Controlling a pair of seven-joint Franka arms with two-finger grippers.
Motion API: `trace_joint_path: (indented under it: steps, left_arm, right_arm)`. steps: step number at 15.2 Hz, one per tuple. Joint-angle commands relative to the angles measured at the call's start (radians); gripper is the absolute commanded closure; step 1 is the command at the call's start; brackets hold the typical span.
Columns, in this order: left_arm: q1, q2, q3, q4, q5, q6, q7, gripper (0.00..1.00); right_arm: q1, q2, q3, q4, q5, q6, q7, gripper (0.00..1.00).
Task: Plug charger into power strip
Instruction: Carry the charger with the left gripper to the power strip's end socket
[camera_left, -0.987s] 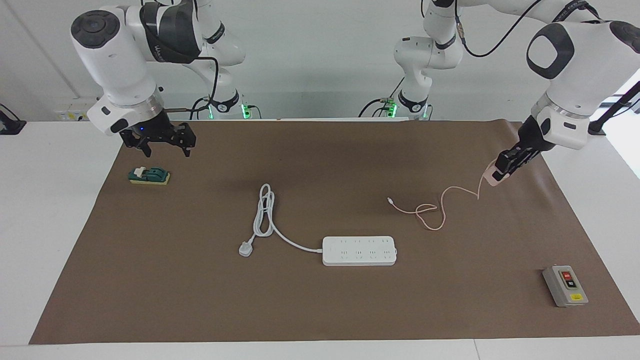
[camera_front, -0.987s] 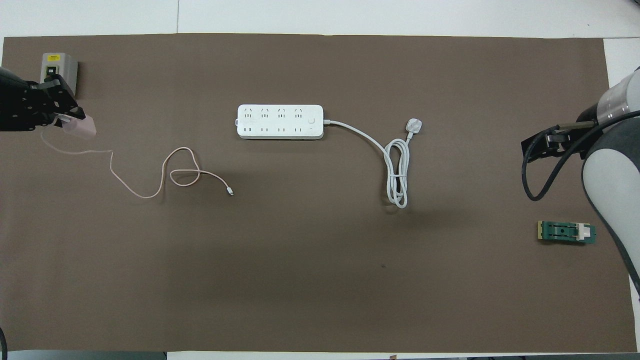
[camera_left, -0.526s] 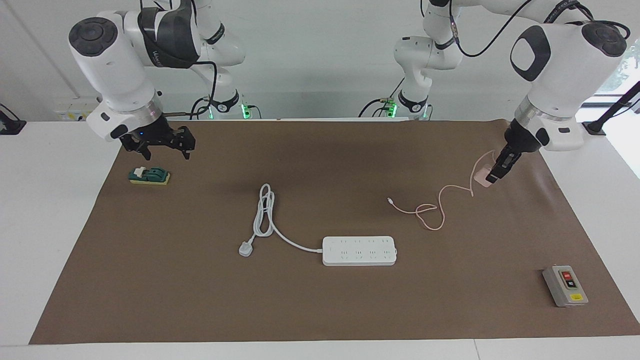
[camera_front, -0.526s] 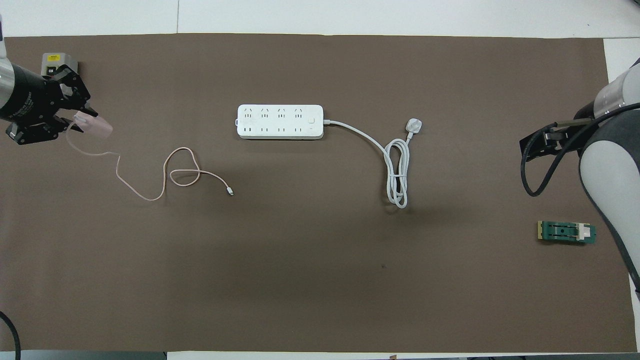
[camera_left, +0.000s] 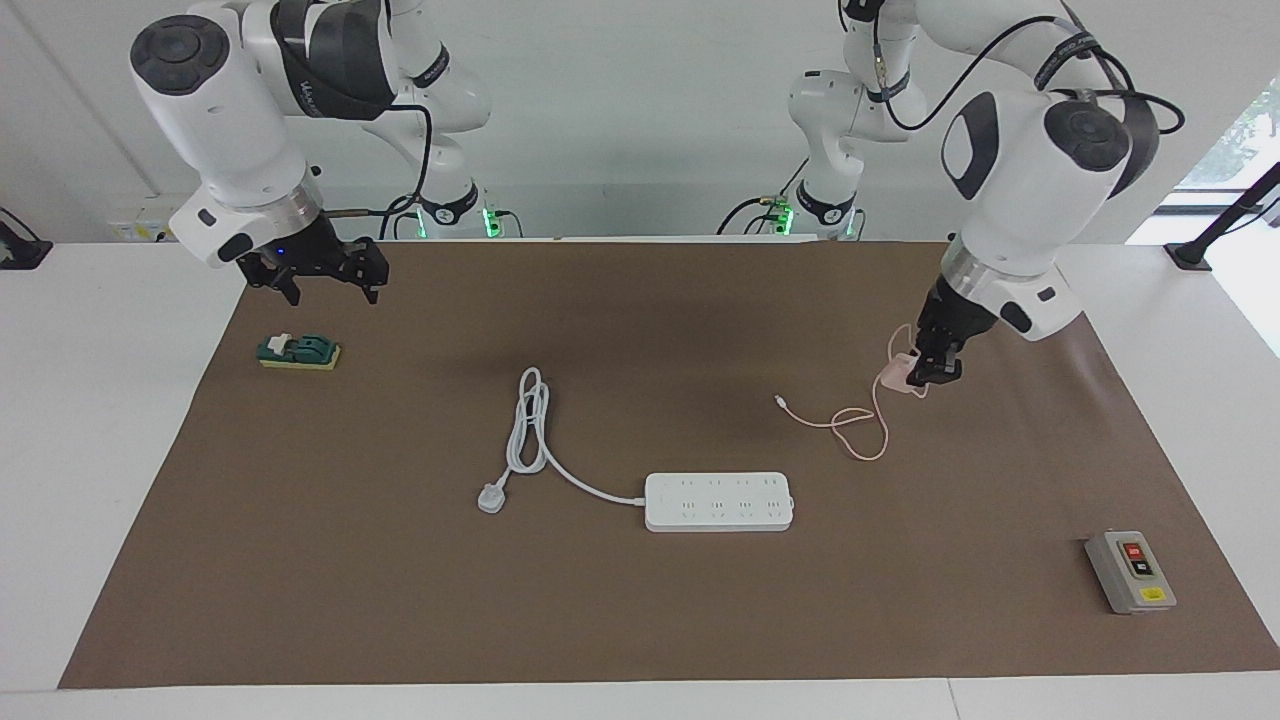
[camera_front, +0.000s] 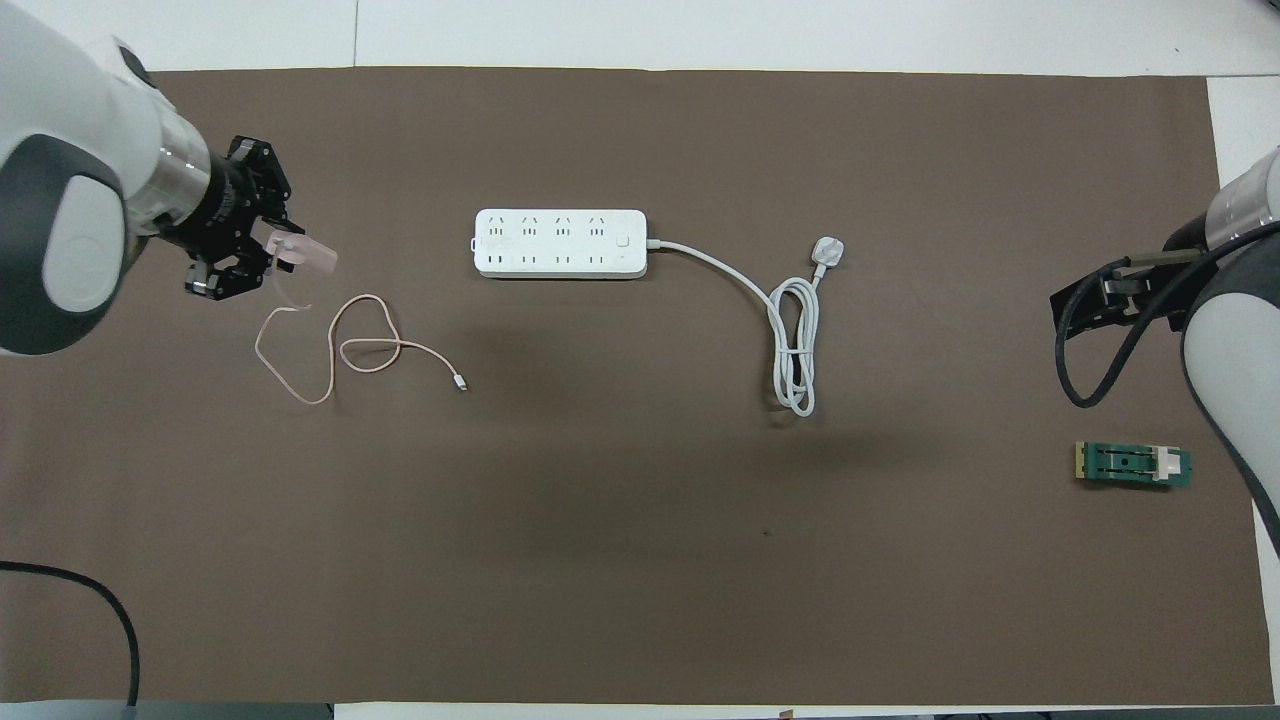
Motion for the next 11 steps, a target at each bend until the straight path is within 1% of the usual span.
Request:
trace_joint_path:
  steps: [1,3,5,7,8,11]
  left_arm:
    - [-0.049,0.103,0.019,0.082,0.022,0.021,-0.144,1.00]
    - [-0.056,0.161,0.022,0.140,0.024,0.018,-0.215,1.00]
    - [-0.070,0.259,0.034,0.253,0.028,-0.016,-0.250,1.00]
    - [-0.070,0.382,0.039,0.390,0.030,-0.077,-0.280,1.00]
    - [-0.070,0.419,0.050,0.436,0.024,-0.094,-0.281,1.00]
    - [-0.073,0.433,0.044,0.441,0.019,-0.109,-0.281,1.00]
  right_arm:
    - [-0.016,-0.034,0.005,-0.041,0.019,0.011,-0.016,0.00]
    - [-0.016,-0.034,0.005,-0.041,0.020,0.011,-0.014,0.00]
    - [-0.011,-0.033,0.005,-0.038,0.019,0.009,-0.014,0.00]
    - [-0.011,-0.034,0.004,-0.037,0.020,0.009,-0.013,0.00]
    - [-0.011,-0.034,0.005,-0.037,0.019,0.009,-0.013,0.00]
    - [-0.011,-0.034,0.005,-0.035,0.020,0.006,-0.013,0.00]
